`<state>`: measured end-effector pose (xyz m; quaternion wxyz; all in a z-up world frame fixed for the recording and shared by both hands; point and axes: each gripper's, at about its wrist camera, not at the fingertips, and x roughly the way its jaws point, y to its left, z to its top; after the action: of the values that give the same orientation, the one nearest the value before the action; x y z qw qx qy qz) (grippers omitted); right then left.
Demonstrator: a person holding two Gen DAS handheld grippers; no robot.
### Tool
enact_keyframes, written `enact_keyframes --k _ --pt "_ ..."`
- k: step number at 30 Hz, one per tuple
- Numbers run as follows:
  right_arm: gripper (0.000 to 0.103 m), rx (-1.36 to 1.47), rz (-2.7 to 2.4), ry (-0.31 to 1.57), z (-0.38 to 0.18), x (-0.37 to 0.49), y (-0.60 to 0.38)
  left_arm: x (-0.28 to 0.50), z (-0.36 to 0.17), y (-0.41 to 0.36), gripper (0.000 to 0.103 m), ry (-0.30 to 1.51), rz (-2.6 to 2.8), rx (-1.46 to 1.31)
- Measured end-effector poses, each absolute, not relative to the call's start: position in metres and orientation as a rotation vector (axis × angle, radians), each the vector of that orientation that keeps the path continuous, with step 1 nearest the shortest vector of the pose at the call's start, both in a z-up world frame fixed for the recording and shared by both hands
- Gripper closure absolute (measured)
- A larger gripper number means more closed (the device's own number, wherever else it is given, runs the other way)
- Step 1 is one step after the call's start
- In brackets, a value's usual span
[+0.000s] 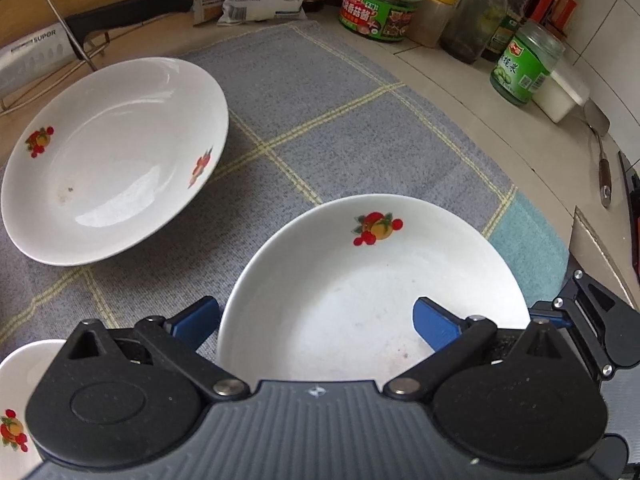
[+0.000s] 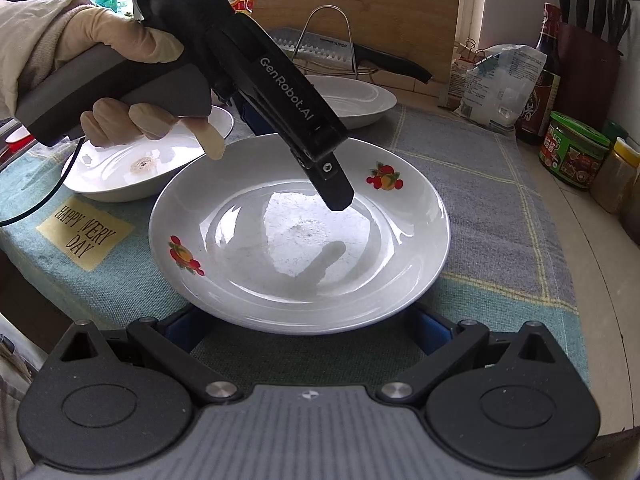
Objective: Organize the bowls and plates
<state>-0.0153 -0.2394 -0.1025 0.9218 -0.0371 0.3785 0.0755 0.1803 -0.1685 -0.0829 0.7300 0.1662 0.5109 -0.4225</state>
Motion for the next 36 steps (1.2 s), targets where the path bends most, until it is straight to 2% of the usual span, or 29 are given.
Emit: enact_keyframes --k 11,23,28,36 --pt "0.0 -0.065 0.133 0.731 -0.105 -0.024 -0.238 0.191 -0.083 -0.167 0.001 1.164 -0.969 0.349" --pt "0.0 -0.062 0.135 0.709 -0.106 -0.026 -0.239 0.18 -0.085 -0.171 0.001 1.093 -0.994 0.479" --pt "0.0 -0.063 0.139 0.69 -0.107 -0.03 -0.241 0.183 -0.086 -0.172 0.001 1.119 -0.996 0.473" --pt "0.0 -0.068 0.146 0.686 -0.106 -0.032 -0.244 0.186 -0.084 -0.174 0.009 1.161 -1.029 0.474"
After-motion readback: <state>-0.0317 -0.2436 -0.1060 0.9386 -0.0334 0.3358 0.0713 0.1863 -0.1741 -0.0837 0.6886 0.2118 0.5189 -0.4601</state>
